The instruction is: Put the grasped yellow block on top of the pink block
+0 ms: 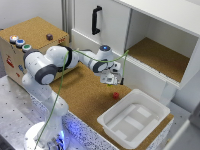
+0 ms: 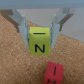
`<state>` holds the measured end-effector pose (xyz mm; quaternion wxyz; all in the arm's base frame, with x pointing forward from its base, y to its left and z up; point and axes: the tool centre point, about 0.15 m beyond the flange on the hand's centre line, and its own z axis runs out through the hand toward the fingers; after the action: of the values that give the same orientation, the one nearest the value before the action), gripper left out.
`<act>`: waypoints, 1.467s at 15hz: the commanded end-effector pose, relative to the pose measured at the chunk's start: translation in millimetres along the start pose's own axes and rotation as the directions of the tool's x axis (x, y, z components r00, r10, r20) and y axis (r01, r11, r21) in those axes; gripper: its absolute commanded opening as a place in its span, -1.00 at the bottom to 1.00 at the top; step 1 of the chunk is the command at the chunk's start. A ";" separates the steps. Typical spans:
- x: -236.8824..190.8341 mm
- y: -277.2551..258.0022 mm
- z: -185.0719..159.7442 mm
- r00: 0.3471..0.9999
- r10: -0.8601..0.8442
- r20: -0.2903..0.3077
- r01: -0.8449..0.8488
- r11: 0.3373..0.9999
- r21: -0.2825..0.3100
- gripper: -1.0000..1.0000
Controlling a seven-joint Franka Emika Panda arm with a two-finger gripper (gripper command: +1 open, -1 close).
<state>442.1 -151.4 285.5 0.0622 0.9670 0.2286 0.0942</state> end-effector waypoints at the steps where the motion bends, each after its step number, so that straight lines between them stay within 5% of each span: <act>1: -15.5 41.3 14.2 0.999 0.024 0.046 -0.026 0.999 0.039 -1.00; 9: -46.0 46.6 30.9 0.995 0.071 0.069 -0.077 0.993 0.084 -1.00; 13: -34.3 39.3 25.8 0.997 0.079 0.024 -0.081 0.992 0.096 -1.00; 22: -25.2 24.2 36.5 0.993 0.116 0.025 -0.119 0.986 0.116 -1.00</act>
<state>427.9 -188.2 259.1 0.0297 0.9804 0.1789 0.0772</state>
